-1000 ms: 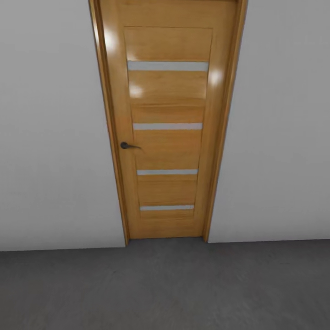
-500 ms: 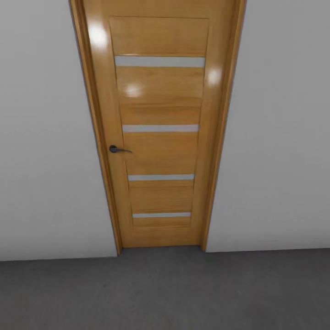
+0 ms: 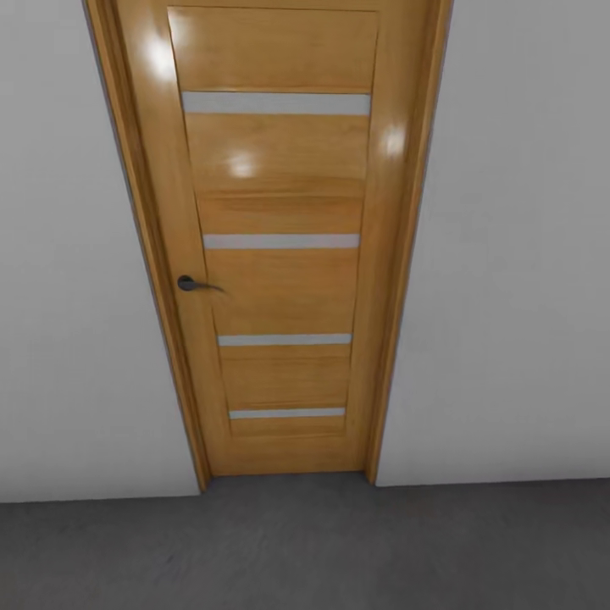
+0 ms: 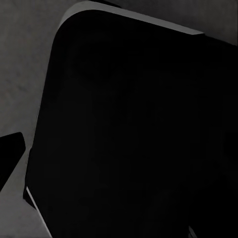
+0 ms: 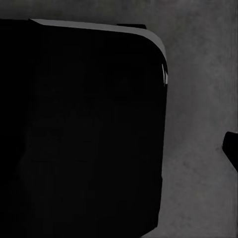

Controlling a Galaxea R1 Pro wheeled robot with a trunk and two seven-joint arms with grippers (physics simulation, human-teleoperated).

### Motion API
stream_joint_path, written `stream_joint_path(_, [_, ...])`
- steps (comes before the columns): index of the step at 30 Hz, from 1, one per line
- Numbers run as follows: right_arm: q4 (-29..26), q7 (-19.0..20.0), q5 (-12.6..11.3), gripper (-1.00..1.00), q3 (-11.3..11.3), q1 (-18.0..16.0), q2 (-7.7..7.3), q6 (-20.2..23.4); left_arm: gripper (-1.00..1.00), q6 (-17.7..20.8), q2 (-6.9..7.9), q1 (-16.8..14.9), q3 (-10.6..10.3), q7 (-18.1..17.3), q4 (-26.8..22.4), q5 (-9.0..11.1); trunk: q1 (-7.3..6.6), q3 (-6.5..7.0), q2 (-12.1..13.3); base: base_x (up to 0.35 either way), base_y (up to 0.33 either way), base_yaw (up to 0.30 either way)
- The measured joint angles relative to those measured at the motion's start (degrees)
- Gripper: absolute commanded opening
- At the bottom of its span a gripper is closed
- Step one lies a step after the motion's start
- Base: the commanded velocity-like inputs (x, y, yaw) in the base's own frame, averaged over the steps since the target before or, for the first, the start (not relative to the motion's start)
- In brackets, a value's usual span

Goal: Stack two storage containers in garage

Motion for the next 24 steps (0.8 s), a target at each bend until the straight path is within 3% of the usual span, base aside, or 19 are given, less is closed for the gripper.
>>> stream_joint_path(17, [0.0, -0.04, 0.13, 1.0, 0.03, -0.01, -0.17, -0.09, 1.0, -0.21, 0.02, 0.0, 0.0, -0.05, 0.0, -0.07, 0.0, 0.0, 0.0, 0.292, -0.107, 0.219])
stream_joint_path(24, [0.0, -0.04, 0.13, 1.0, 0.03, -0.01, -0.25, -0.17, 1.0, -0.24, 0.07, 0.0, 0.0, -0.07, -0.01, -0.08, 0.01, 0.0, 0.0, 0.222, -0.009, 0.073])
